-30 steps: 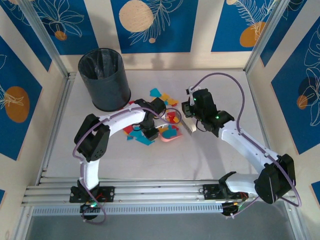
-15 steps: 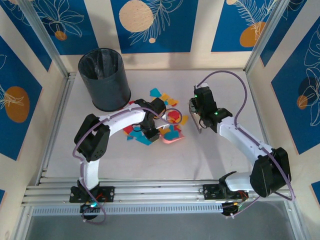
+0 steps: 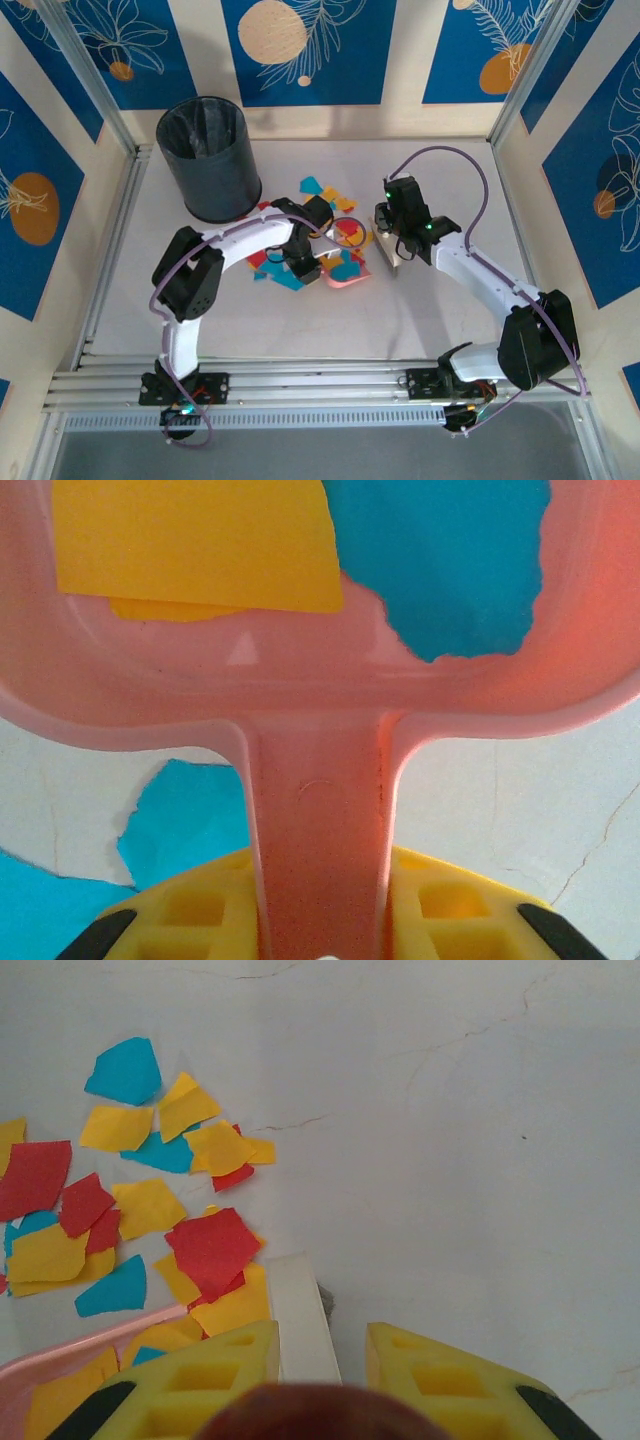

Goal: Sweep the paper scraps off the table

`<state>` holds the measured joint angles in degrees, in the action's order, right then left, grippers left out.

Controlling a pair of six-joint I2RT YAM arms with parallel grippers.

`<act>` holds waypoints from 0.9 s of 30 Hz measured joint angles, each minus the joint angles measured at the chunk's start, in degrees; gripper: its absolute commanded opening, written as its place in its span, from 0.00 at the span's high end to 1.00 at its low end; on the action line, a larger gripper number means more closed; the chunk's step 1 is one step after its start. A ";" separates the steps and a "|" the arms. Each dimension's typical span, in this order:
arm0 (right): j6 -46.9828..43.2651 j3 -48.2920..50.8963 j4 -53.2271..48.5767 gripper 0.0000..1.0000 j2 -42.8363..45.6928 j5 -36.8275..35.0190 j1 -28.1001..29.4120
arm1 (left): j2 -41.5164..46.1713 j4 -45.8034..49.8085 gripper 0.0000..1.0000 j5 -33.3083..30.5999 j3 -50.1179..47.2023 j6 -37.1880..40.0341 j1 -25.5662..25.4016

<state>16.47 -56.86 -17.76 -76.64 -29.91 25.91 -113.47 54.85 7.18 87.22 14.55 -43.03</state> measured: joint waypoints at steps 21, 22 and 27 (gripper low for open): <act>2.69 2.25 -1.84 1.00 5.66 -4.22 -0.24 | 0.90 -4.74 1.00 0.17 -2.51 -0.04 0.00; 2.80 2.34 -1.92 1.00 6.01 -4.17 -0.48 | 1.25 -5.14 1.00 0.17 -2.93 -0.04 0.00; 3.45 2.38 -1.99 1.00 6.67 -2.34 -1.42 | 1.95 -6.08 1.00 0.20 -3.56 -0.04 0.00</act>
<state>19.92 -54.48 -19.75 -69.97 -32.25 24.49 -111.53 48.77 7.38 83.66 14.50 -43.03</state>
